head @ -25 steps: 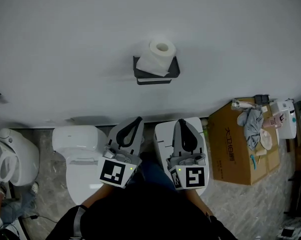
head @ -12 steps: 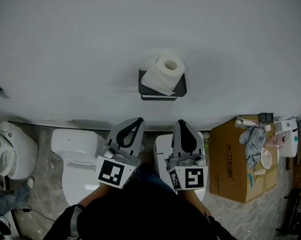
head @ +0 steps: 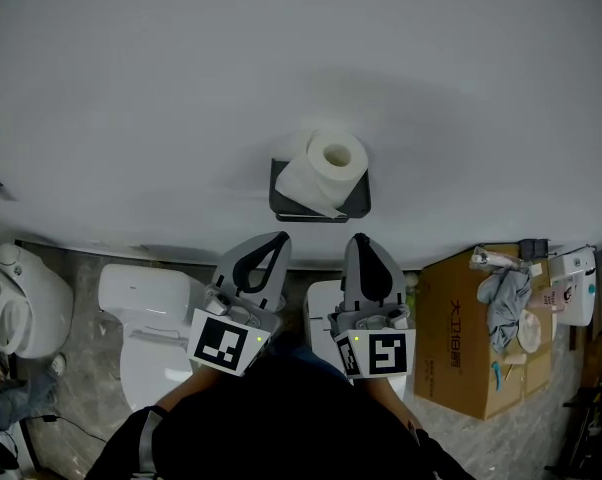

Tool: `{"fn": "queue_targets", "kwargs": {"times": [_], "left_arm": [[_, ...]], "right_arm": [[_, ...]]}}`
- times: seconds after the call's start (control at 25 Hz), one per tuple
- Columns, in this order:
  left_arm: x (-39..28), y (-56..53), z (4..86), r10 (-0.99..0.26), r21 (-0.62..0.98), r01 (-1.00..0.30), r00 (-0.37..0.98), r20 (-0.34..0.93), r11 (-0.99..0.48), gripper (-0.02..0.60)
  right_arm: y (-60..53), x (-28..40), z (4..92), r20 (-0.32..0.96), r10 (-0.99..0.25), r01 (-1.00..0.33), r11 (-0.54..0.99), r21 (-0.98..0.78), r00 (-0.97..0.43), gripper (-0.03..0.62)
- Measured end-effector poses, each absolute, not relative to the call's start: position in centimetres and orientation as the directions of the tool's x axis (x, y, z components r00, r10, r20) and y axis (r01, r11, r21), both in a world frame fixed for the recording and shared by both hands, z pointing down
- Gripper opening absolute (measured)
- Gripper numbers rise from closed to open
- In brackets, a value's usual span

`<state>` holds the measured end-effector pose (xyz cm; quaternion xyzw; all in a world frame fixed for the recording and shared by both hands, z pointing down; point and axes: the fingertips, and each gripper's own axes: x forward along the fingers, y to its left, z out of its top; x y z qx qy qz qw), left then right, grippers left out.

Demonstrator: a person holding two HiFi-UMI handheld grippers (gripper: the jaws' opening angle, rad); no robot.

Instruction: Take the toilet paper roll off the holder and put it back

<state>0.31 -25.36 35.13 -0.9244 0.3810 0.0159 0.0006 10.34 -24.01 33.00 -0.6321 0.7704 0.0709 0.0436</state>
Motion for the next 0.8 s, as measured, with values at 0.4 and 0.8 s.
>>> {"fn": "queue_targets", "kwargs": {"times": [0.4,0.8], "left_arm": [[1.7,-27.7,34.2,-0.719,0.011,-0.719,0.693,-0.043,-0.694,0.006],[2.8,-29.4,33.2,-0.731,0.011,-0.733,0.678,-0.082,-0.681,0.006]], "right_arm": [[-26.6,11.6,32.4,-0.159,-0.959,-0.972,0.228,0.048,-0.233,0.023],[-28.6,12.4,32.6,-0.160,-0.942,-0.955,0.295,0.036,-0.297,0.023]]}}
